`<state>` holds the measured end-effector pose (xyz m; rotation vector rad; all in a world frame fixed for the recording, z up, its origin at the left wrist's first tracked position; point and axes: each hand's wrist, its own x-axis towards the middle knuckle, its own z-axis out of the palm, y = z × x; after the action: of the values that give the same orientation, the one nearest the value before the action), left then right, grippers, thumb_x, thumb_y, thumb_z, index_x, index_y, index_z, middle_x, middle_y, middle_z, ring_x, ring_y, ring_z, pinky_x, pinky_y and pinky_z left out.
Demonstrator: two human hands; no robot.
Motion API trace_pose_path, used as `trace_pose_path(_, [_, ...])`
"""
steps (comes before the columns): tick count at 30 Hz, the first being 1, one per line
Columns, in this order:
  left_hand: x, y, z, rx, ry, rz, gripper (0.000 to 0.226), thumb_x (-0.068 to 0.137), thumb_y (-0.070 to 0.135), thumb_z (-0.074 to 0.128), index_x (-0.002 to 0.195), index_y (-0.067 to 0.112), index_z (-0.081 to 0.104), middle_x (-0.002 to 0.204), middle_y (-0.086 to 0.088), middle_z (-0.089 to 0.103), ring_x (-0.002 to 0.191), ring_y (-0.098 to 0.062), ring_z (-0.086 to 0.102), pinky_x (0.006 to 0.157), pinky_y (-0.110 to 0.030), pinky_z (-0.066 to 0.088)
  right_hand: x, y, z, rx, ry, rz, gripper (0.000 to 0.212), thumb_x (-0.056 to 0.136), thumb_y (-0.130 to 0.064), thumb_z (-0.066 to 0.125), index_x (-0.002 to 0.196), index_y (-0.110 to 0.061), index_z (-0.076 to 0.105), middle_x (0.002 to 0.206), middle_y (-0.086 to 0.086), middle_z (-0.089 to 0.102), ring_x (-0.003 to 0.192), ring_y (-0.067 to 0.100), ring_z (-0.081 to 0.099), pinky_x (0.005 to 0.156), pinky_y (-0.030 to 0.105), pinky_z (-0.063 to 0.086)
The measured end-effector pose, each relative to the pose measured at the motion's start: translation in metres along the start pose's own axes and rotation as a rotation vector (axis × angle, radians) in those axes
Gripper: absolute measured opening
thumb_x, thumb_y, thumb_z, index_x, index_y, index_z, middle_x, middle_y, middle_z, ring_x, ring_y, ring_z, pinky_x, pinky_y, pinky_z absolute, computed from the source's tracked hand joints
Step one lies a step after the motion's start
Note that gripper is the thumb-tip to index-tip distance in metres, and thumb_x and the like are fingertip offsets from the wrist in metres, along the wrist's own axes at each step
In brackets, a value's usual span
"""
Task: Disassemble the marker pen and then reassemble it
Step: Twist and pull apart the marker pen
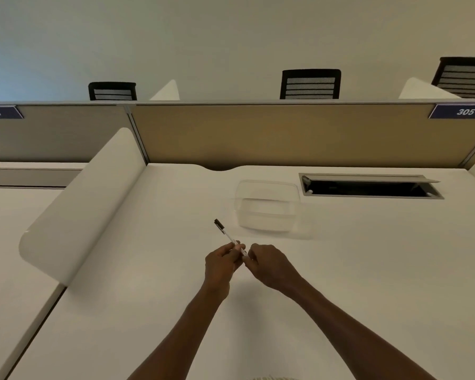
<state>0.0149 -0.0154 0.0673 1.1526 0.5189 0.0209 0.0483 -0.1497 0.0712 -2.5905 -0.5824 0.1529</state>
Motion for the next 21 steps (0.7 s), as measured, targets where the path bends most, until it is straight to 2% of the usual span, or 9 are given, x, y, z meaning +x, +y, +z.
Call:
trace_pose_path(2, [-0.002,0.008,0.001,-0.041,0.012,0.024,0.014,0.093,0.000,0.058,0.099,0.002,0.071,0.092,-0.013,0.074,0.088,-0.024,0.070,0.087,-0.035,0.055,-0.001,-0.001,-0.008,0.280,-0.136,0.073,0.037,0.097,-0.037,0.046,0.080,-0.008,0.063,0.073,0.004,0.068,0.059,0.014,0.056,0.059,0.033,0.046])
trace_pose_path(5, [-0.003,0.015,-0.001,-0.062,-0.016,0.033,0.017,0.094,0.000,0.055,0.102,0.003,0.069,0.097,-0.014,0.073,0.092,-0.024,0.068,0.087,-0.034,0.055,-0.008,-0.002,-0.021,0.679,-0.322,0.166,0.039,0.099,-0.035,0.046,0.092,-0.004,0.070,0.078,0.007,0.071,0.063,0.016,0.062,0.055,0.027,0.047])
trace_pose_path(10, [-0.008,0.025,-0.003,-0.130,-0.071,-0.015,0.020,0.097,0.001,0.051,0.106,0.003,0.068,0.102,-0.014,0.072,0.097,-0.025,0.068,0.090,-0.035,0.054,-0.016,0.001,-0.038,0.981,-0.527,0.198,0.043,0.101,-0.034,0.044,0.104,0.001,0.068,0.086,0.012,0.069,0.070,0.019,0.060,0.059,0.024,0.047])
trace_pose_path(14, [-0.011,0.030,-0.002,-0.207,-0.089,-0.014,0.023,0.097,0.000,0.048,0.113,0.000,0.065,0.106,-0.015,0.070,0.101,-0.028,0.066,0.093,-0.038,0.052,-0.015,0.000,-0.041,1.033,-0.492,0.269,0.042,0.098,-0.039,0.050,0.089,-0.004,0.070,0.071,0.007,0.062,0.053,0.015,0.050,0.052,0.023,0.040])
trace_pose_path(17, [-0.017,0.034,-0.001,-0.205,-0.123,0.014,0.023,0.096,0.002,0.051,0.115,0.001,0.064,0.111,-0.014,0.071,0.108,-0.026,0.066,0.092,-0.036,0.054,-0.014,-0.003,-0.039,1.040,-0.424,0.284,0.039,0.097,-0.040,0.052,0.080,-0.009,0.067,0.064,0.005,0.057,0.048,0.013,0.043,0.048,0.022,0.035])
trace_pose_path(21, [-0.027,0.038,0.001,-0.110,-0.185,0.035,0.021,0.095,0.008,0.055,0.111,0.005,0.067,0.112,-0.011,0.073,0.107,-0.023,0.068,0.088,-0.035,0.054,-0.010,-0.011,-0.040,1.085,-0.416,0.258,0.036,0.099,-0.034,0.049,0.085,-0.007,0.067,0.066,0.005,0.057,0.050,0.013,0.042,0.049,0.022,0.035])
